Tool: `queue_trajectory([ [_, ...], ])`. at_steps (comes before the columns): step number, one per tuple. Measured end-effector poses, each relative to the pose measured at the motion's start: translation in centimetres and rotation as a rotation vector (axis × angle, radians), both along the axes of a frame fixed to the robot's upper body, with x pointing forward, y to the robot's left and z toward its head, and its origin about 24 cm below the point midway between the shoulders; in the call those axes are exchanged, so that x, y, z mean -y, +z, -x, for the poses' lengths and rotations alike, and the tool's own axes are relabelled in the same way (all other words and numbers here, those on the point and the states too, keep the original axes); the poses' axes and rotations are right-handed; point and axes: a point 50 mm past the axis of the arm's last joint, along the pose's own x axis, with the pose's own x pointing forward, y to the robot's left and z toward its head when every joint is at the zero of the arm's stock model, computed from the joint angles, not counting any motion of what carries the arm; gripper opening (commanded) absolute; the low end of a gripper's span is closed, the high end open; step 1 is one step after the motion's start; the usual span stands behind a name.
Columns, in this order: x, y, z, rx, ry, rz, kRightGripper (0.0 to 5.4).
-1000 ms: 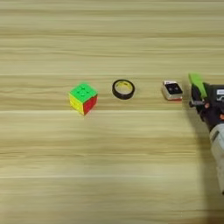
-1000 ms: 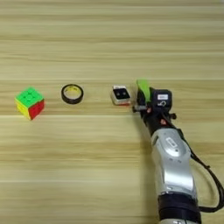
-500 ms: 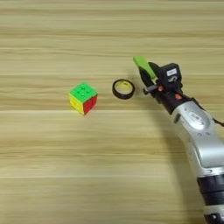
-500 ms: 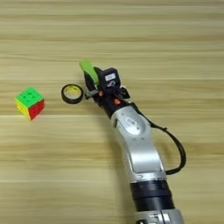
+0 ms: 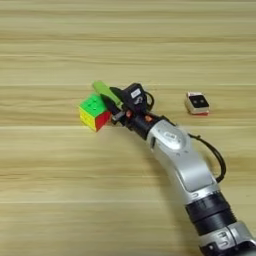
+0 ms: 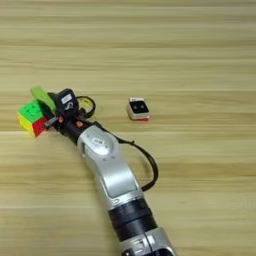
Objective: Move the objects on the table
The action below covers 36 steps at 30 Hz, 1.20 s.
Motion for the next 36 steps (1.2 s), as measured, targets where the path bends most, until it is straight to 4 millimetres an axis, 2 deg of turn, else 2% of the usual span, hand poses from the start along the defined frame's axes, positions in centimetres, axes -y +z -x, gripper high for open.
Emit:
queue_trajectory([
  [17,-1.1,-1.5,0.3,-0.043,0.036,0.021,1.36],
  [19,-1.1,-1.6,0.3,-0.039,0.036,0.02,1.79],
  [29,-1.0,-2.0,0.3,-0.044,0.029,0.045,2.78],
  [36,-1.0,-1.2,0.3,0.016,0.022,0.043,3.51],
])
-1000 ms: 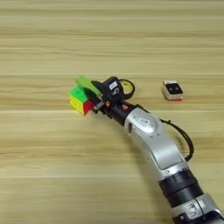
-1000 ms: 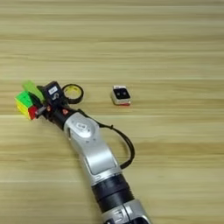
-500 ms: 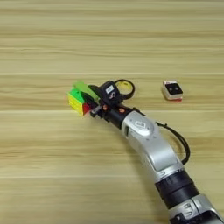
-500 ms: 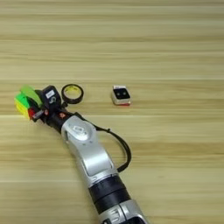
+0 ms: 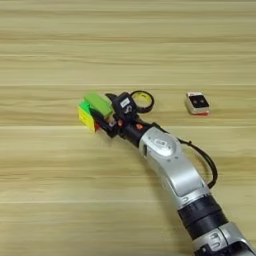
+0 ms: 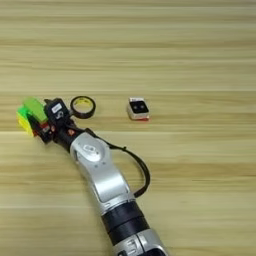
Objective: Move the objects on the table
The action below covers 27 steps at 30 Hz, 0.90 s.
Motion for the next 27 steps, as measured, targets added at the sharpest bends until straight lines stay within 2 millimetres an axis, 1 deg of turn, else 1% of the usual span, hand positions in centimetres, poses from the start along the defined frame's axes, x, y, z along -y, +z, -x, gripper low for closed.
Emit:
queue_trajectory([
  [3,0.1,0.4,0.0,0.022,-0.011,-0.009,3.74],
  [9,0.4,1.0,0.1,0.056,-0.031,-0.022,4.41],
  [10,0.5,1.1,0.1,0.065,-0.042,-0.027,4.41],
  [11,0.7,1.3,0.1,0.074,-0.057,-0.031,4.61],
  [15,2.2,1.6,-0.5,0.121,-0.177,-0.039,5.02],
  [18,3.8,1.2,-1.2,0.119,-0.295,-0.042,5.33],
  [20,5.0,0.8,-1.8,0.111,-0.383,-0.042,5.39],
  [22,5.7,0.5,-2.1,0.1,-0.431,-0.037,5.39],
  [27,6.0,-0.2,-2.7,0.065,-0.453,-0.032,5.39],
])
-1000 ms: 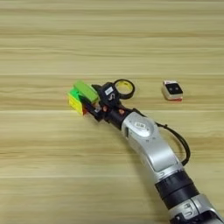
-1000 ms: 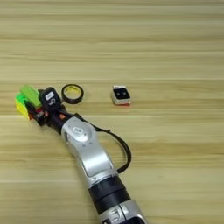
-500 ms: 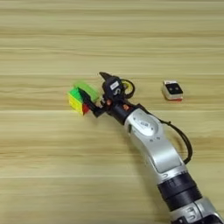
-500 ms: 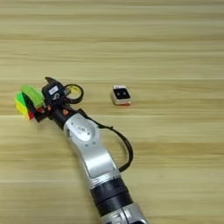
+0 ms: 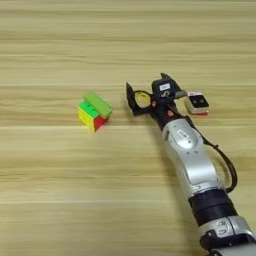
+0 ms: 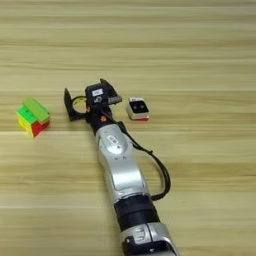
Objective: Move the objects on the table
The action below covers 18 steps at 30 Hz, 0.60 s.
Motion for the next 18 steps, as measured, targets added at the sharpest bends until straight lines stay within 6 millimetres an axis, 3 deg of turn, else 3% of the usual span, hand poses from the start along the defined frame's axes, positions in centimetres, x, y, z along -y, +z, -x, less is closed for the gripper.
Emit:
queue_trajectory([
  [18,0.6,-3.0,-1.1,-0.147,0.013,-0.019,5.39],
])
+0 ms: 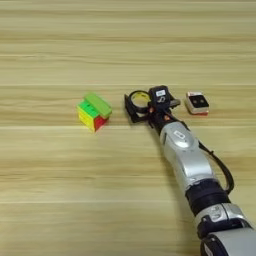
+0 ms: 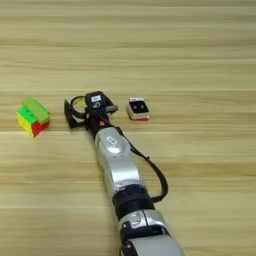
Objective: Move the objects on the table
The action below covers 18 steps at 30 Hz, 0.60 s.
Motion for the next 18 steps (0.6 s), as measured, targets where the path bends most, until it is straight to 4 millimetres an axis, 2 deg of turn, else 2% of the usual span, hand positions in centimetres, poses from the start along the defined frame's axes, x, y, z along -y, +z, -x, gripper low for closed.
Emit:
queue_trajectory([
  [18,0.7,-1.4,-1.1,-0.058,-0.025,0.004,5.39],
])
